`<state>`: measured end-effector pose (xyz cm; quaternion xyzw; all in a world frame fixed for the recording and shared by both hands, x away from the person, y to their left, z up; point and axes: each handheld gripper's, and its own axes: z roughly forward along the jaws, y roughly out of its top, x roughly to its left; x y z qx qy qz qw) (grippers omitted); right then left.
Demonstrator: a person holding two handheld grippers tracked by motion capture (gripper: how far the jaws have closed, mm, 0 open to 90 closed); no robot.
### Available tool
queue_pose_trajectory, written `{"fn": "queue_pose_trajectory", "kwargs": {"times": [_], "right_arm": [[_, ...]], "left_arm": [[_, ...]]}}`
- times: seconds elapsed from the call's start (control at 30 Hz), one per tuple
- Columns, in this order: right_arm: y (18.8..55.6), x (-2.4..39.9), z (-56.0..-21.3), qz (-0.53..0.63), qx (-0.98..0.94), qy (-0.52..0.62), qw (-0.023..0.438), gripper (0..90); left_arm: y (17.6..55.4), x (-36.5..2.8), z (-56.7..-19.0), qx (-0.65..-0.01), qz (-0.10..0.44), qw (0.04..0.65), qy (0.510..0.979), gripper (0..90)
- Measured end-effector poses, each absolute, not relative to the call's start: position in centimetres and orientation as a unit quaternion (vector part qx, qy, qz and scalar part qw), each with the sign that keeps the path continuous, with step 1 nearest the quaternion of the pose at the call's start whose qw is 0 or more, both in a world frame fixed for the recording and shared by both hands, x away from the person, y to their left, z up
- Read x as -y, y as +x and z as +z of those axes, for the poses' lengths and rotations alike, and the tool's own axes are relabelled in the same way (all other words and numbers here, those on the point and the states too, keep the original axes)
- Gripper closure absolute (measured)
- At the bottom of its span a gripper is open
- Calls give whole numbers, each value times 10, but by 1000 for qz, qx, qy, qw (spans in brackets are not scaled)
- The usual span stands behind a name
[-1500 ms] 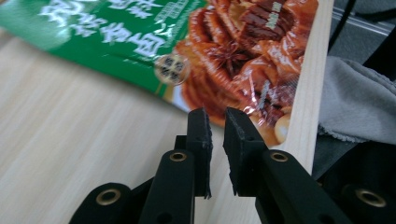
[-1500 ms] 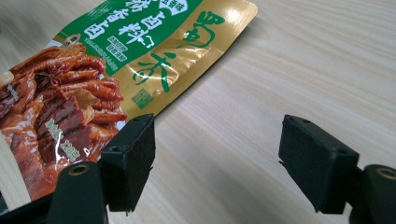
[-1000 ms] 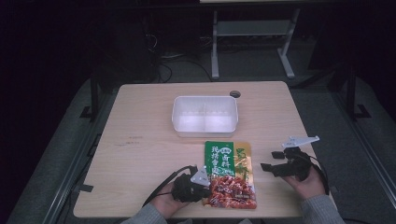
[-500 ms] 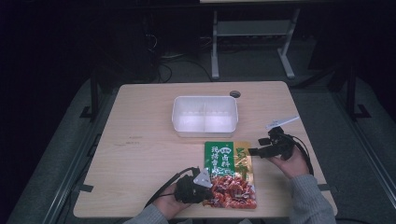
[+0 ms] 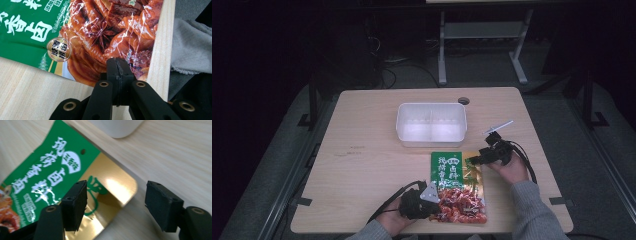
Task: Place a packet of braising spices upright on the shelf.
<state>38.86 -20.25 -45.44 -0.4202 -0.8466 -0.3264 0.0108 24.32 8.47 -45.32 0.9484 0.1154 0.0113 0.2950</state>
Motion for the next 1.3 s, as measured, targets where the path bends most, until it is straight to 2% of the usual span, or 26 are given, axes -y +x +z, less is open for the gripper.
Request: {"fn": "queue_pose_trajectory", "kwargs": {"times": [0.07, 0.23, 0.5, 0.63, 0.8, 0.97, 1.0, 1.3], "right_arm": [[388, 199, -456, -330, 847, -415, 24, 367], [383, 195, -453, -326, 853, -407, 18, 377], [371, 201, -434, -364, 850, -380, 37, 477], [367, 205, -426, -390, 847, -353, 74, 543], [366, 198, -427, -375, 861, -331, 96, 565], [368, 188, -436, -345, 874, -330, 94, 595], [369, 184, -439, -336, 877, -331, 86, 632], [374, 179, -451, -301, 883, -356, 55, 718]], "left_arm": [[243, -84, -453, -120, 10, 296, 947, 900], [243, -84, -453, -121, 9, 295, 948, 900], [244, -84, -453, -122, 7, 293, 948, 899], [244, -83, -453, -124, 6, 296, 947, 898], [244, -83, -453, -124, 6, 295, 947, 898], [245, -83, -453, -125, 5, 295, 947, 897], [245, -83, -453, -124, 6, 296, 947, 897], [245, -83, -453, -126, 6, 298, 946, 891]]}}
